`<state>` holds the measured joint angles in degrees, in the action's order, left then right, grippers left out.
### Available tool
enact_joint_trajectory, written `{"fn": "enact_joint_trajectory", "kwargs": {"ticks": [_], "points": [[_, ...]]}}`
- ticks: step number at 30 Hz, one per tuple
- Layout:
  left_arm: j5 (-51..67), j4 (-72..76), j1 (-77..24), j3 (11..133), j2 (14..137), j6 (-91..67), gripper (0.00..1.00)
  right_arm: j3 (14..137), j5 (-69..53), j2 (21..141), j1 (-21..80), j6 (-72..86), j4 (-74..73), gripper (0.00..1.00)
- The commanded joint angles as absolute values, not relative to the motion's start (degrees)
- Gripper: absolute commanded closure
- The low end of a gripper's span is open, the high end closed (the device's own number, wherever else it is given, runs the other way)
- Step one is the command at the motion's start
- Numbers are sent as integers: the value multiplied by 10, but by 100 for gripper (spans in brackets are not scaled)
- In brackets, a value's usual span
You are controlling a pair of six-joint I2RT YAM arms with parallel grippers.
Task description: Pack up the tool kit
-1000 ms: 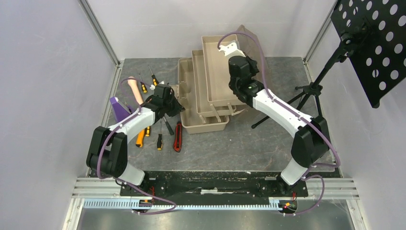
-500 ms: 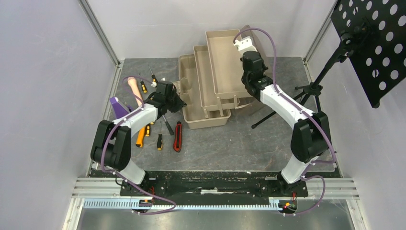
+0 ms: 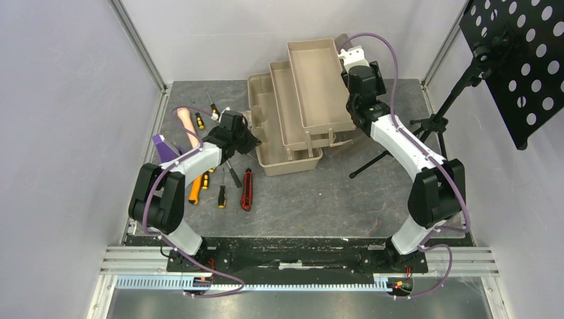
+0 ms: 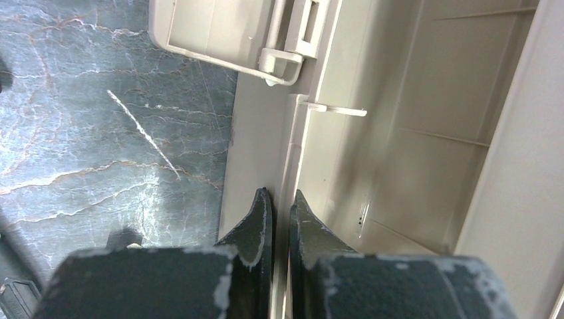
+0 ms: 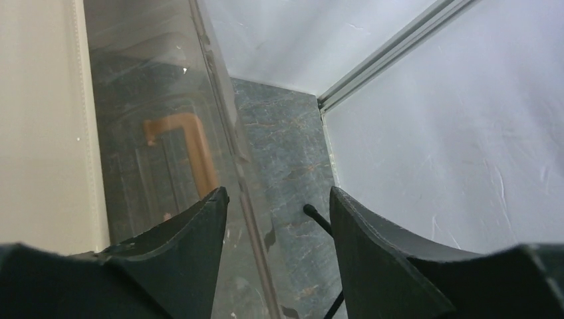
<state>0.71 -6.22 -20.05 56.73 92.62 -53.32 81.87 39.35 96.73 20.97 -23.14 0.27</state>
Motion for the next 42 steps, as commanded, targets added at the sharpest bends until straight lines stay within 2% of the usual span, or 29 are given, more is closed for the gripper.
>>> {"fn": "enact_joint_trajectory", "kwargs": {"ticks": [1,4,12,19,24,26,30,37,42], "points": [[4,13,-211,582,948,-641,98,828,360,899,227,-199,-50,37],[2,13,-217,581,945,-642,98,829,358,864,227,-188,-77,31],[2,14,-221,567,937,-645,98,751,317,739,227,-93,-104,30],[21,22,-229,566,947,-637,97,644,199,612,227,15,-88,30],[23,6,-245,585,951,-604,94,557,107,528,226,40,-57,22],[21,-10,-247,591,943,-592,90,530,88,498,227,40,-53,19],[-39,-74,-246,613,899,-542,72,482,80,441,227,25,-54,14],[-146,-221,-246,679,803,-416,34,422,110,347,227,-25,-54,6],[-164,-303,-247,682,741,-362,26,375,170,285,227,-41,-33,2]]}}
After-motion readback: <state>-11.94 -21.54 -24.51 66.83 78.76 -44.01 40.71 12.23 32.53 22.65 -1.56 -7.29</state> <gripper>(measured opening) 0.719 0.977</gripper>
